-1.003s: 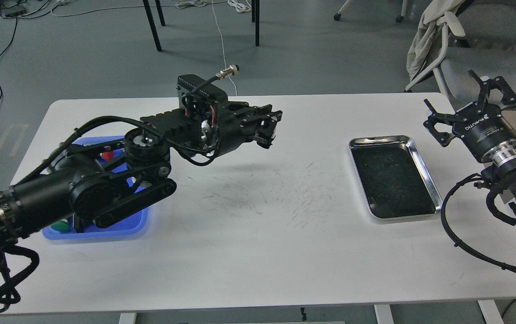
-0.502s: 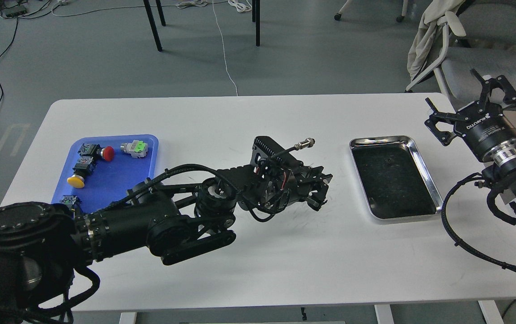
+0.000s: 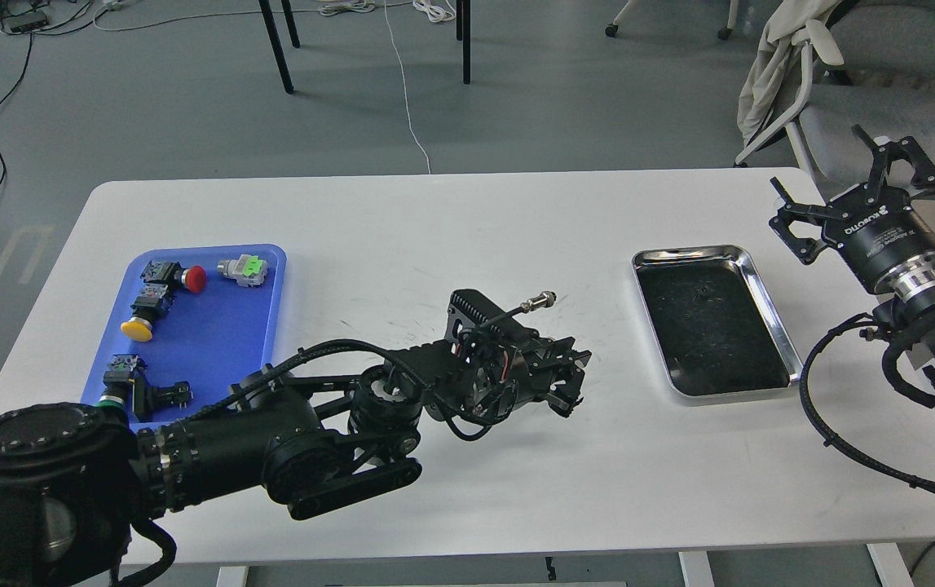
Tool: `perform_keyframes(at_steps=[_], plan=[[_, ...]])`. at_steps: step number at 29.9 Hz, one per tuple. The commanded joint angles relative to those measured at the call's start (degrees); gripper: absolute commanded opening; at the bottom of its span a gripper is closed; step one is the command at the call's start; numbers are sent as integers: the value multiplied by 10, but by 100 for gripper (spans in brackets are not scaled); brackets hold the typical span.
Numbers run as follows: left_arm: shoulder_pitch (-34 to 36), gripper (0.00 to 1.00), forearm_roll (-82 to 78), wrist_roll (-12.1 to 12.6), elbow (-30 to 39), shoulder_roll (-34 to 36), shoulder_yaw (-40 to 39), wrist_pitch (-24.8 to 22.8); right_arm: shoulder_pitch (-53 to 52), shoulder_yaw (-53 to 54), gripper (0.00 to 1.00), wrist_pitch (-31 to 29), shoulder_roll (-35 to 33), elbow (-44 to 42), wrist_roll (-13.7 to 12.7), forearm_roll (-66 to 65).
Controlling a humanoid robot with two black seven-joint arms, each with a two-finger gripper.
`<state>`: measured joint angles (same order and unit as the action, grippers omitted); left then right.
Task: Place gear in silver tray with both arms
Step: 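Carry the gear with the left gripper toward the table center, then release the gear on the table and withdraw the left arm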
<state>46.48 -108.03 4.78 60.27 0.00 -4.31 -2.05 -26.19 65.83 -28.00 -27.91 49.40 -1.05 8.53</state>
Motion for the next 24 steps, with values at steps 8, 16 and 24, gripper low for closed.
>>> perform_keyframes(at_steps=[8,16,24], plan=[[-12,20,-8,-6,-7,0,0,15,0,1,97,0,4,0,0,0],[-13,46,0,-7,-8,0,-1,38,-1,-4,97,0,8,0,0,0],[-12,91,33,-8,-8,0,-1,62,-2,-3,97,0,5,2,0,0]])
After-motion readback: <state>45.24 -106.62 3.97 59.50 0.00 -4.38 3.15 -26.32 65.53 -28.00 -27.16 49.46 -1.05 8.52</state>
